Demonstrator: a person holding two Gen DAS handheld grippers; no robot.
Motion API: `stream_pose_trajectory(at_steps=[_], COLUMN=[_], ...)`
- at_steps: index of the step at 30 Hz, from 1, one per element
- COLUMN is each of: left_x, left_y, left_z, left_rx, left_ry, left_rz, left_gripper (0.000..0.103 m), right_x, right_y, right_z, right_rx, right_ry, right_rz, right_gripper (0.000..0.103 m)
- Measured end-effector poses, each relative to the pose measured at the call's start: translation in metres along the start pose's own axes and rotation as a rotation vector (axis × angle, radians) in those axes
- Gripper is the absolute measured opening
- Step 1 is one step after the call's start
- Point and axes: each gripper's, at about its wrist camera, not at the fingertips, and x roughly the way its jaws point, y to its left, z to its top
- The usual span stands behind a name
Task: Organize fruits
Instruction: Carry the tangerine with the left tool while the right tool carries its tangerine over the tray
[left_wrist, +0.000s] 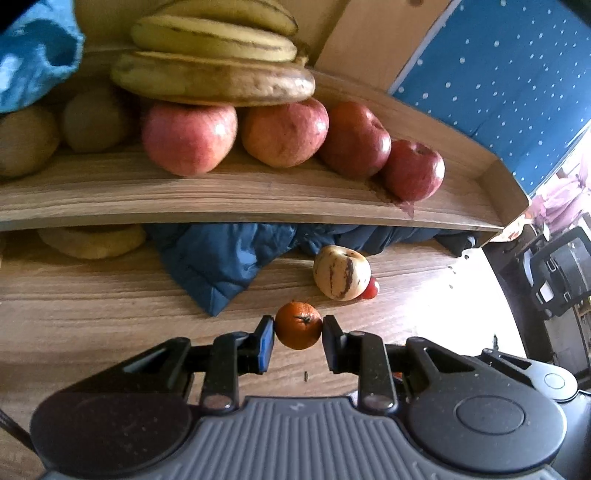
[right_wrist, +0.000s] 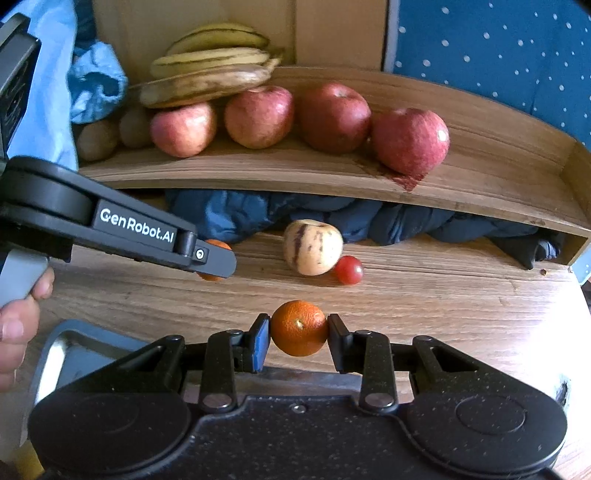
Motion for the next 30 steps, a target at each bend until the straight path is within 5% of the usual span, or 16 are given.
stream_pose_trajectory(at_steps=[30], left_x=[-0.083], left_y=[-0.007], left_z=[-0.082], left_rx=[-0.141], left_ry=[-0.096], left_rz=[0.143], left_gripper=[0.031], right_x=[-0.069], right_y=[0.033], right_z=[-0.050], right_rx=[-0.161], right_ry=[-0.042], right_rz=[0.183], right_gripper=[0.035])
